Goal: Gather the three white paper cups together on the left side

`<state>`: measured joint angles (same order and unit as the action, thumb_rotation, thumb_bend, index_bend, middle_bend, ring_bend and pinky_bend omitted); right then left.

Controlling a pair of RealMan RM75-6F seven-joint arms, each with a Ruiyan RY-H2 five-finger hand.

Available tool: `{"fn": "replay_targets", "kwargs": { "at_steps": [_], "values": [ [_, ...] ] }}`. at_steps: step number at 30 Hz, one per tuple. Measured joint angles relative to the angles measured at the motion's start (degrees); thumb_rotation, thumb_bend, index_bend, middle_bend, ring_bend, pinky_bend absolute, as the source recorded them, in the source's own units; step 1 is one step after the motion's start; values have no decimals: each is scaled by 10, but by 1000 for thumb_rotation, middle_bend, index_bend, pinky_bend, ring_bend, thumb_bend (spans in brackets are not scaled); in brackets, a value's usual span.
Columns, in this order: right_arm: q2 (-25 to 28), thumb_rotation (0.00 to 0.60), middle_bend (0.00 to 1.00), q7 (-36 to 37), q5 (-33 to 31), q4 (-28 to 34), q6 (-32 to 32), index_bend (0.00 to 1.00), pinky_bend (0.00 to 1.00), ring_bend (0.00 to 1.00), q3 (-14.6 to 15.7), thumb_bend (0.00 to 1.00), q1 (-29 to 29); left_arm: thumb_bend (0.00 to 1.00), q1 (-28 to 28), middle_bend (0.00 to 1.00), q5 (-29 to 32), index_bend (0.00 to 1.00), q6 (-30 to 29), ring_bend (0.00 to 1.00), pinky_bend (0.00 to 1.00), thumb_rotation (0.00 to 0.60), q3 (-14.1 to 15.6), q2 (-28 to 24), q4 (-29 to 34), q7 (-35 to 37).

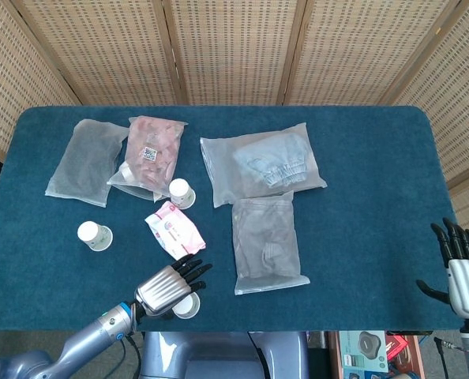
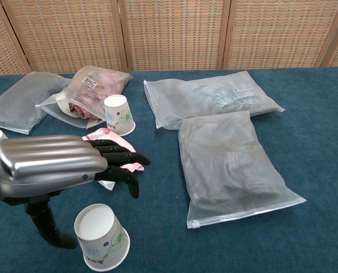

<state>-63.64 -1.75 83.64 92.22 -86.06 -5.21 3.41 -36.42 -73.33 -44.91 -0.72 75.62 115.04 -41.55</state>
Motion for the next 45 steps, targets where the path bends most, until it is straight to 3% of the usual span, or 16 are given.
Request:
{"fn": "replay_targets", "kwargs": {
  "at_steps": [11, 25, 35, 45],
  "values": [
    [1, 600, 0, 4, -1, -1, 1, 0, 0, 0, -1, 93, 0, 166, -26, 0, 62, 430, -23, 0, 0, 600, 17, 11, 3, -41],
    [1, 600, 0, 7, -1, -1, 1, 0, 0, 0, -1, 93, 0, 166, -33, 0, 62, 478, -53, 0, 0, 600, 30, 17, -5, -29],
    [1, 600, 0, 7, 2, -1, 0, 0, 0, 0, 0, 94, -1, 166, -24, 0, 44, 478, -96, 0, 0, 600, 16, -55, 15, 13],
    [-1, 600, 0, -3, 1, 2, 2, 0, 0, 0, 1, 94, 0, 165, -22, 0, 69, 478, -112, 0, 0, 600, -22, -136, -11, 96]
  ]
}}
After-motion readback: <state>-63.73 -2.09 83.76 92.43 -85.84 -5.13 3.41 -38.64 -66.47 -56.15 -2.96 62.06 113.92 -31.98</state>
